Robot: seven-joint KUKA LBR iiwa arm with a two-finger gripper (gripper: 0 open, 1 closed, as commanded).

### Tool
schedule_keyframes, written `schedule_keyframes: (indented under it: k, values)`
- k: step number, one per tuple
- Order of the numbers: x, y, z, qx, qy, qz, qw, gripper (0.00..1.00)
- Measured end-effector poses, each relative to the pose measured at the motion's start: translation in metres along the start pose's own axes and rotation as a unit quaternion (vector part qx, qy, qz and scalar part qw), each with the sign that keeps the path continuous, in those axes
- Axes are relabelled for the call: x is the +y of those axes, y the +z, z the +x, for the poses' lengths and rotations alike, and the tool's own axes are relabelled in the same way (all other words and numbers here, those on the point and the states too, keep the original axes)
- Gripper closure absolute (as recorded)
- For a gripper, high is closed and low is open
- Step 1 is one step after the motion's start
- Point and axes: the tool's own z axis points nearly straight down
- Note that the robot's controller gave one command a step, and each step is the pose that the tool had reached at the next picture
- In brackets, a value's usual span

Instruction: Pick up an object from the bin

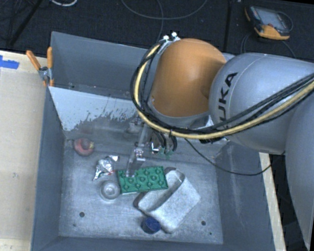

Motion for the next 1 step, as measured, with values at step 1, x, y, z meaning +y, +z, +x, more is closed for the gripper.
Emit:
schedule_keyframes:
  k: [1]
  values:
    - [-0.074, 0.1239, -0.0001, -0.006, -0.129, -0.003, 0.9916, 0.0]
